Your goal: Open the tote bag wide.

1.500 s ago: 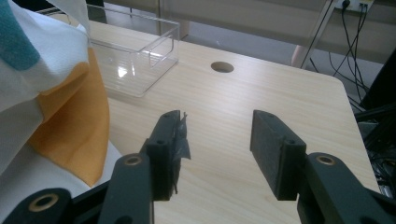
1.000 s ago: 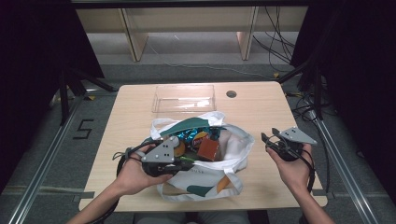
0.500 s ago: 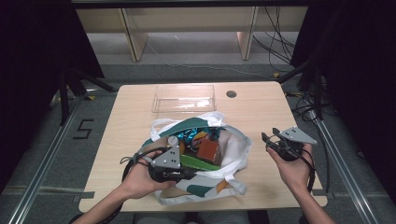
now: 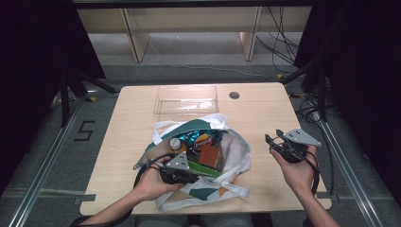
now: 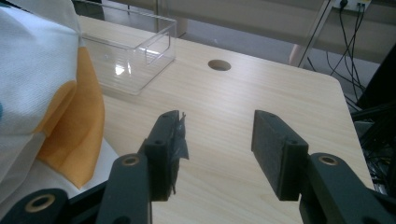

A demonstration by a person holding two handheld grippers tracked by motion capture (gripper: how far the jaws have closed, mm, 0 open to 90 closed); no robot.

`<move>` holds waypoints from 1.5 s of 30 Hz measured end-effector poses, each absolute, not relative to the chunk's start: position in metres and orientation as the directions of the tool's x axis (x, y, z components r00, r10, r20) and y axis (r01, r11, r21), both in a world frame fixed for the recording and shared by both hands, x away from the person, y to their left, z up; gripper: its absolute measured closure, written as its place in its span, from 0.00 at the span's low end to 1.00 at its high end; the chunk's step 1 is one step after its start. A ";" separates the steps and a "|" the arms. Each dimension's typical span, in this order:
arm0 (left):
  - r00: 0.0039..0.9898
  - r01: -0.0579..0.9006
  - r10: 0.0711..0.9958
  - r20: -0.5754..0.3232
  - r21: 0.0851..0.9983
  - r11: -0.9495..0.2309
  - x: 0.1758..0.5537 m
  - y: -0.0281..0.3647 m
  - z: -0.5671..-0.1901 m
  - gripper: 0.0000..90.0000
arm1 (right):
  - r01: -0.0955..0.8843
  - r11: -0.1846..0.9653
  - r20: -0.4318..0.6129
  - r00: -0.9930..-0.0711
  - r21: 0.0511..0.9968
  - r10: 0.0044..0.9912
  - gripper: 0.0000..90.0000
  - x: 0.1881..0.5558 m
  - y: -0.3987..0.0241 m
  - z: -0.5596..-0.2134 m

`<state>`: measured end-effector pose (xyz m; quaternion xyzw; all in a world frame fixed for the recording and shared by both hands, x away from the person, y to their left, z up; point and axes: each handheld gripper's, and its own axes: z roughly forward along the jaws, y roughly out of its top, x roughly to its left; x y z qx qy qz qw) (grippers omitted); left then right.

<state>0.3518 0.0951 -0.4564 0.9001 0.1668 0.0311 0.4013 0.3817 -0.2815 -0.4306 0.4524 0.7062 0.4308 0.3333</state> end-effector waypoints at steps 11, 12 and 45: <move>0.951 0.178 0.308 0.021 0.778 -0.602 0.332 0.109 -0.427 0.67 | 0.286 0.165 -0.036 -0.408 0.944 0.912 0.61 0.371 -0.281 -0.394; 0.950 0.154 0.310 0.047 0.792 -0.591 0.327 0.115 -0.418 0.67 | 0.269 0.167 -0.033 -0.440 0.948 0.897 0.61 0.371 -0.281 -0.389; 0.706 0.099 0.590 0.390 0.772 -0.628 0.411 0.182 -0.361 0.89 | 0.273 0.457 -0.162 -0.686 0.846 0.709 0.99 0.409 -0.198 -0.347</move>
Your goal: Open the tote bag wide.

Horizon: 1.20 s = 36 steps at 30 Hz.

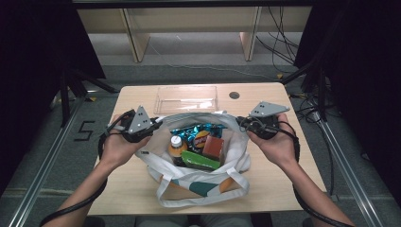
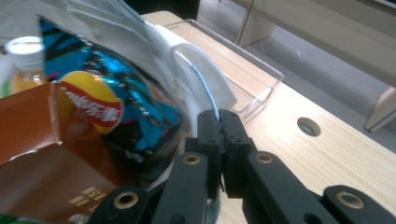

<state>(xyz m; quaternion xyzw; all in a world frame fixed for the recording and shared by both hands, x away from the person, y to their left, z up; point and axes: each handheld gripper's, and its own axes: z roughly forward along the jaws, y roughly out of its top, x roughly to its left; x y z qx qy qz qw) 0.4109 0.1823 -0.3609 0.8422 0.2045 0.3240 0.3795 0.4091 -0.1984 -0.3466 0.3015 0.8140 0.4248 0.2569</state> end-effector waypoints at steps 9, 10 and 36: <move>0.688 0.156 0.631 0.358 0.777 -0.610 0.440 0.181 -0.391 0.87 | 0.348 0.456 -0.132 -0.659 0.819 0.740 0.99 0.436 -0.192 -0.368; 0.689 0.157 0.636 0.348 0.785 -0.599 0.440 0.181 -0.394 0.87 | 0.334 0.466 -0.144 -0.667 0.819 0.731 0.99 0.438 -0.192 -0.369; 0.714 0.271 0.640 0.282 0.733 -0.624 0.463 0.171 -0.458 0.89 | 0.415 0.457 -0.099 -0.645 0.787 0.757 0.98 0.464 -0.190 -0.432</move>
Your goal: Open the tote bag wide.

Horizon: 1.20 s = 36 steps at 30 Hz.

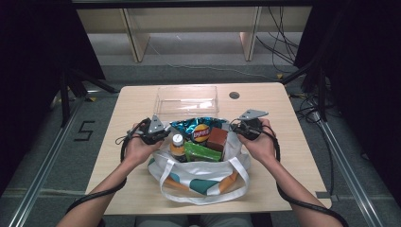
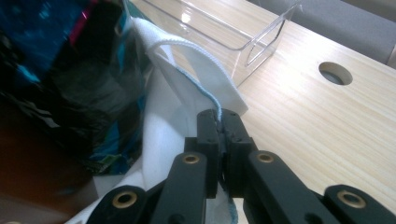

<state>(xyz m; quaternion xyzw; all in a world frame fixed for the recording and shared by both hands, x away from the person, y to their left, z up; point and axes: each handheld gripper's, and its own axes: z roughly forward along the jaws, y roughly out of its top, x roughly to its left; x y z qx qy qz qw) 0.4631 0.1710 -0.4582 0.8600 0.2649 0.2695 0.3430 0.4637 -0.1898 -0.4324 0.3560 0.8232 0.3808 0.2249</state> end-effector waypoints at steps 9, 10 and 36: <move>0.716 0.275 0.639 0.281 0.728 -0.628 0.461 0.168 -0.467 0.89 | 0.392 0.468 -0.121 -0.650 0.792 0.750 0.98 0.466 -0.188 -0.442; 0.721 0.264 0.628 0.292 0.723 -0.639 0.461 0.168 -0.467 0.89 | 0.402 0.462 -0.111 -0.647 0.791 0.754 0.98 0.465 -0.188 -0.442; 0.702 0.214 0.652 0.285 0.789 -0.576 0.435 0.175 -0.446 0.68 | 0.425 0.387 -0.032 -0.639 0.818 0.769 0.75 0.458 -0.196 -0.429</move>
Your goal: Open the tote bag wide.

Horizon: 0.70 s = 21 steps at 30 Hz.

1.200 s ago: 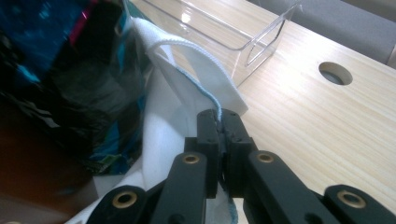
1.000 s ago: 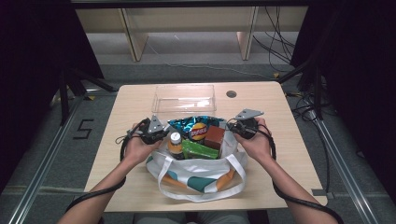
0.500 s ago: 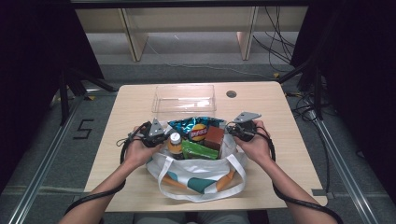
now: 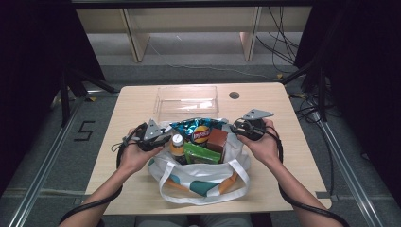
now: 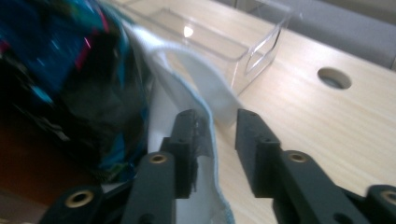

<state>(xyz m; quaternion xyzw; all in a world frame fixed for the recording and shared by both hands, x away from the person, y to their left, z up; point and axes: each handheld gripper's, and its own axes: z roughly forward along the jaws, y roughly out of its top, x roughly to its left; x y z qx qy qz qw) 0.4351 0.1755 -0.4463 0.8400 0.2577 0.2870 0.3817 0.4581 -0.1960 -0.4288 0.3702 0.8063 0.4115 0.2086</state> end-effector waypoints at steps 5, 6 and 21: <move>0.679 0.214 0.698 0.228 0.848 -0.485 0.420 0.181 -0.434 0.55 | 0.374 0.344 -0.035 -0.631 0.861 0.775 0.67 0.449 -0.201 -0.411; 0.667 0.214 0.712 0.220 0.858 -0.466 0.417 0.184 -0.432 0.53 | 0.366 0.337 -0.034 -0.632 0.867 0.774 0.67 0.447 -0.203 -0.407; 0.569 0.231 0.813 0.125 0.924 -0.304 0.393 0.217 -0.428 0.42 | 0.311 0.239 0.001 -0.612 0.920 0.791 0.62 0.440 -0.214 -0.383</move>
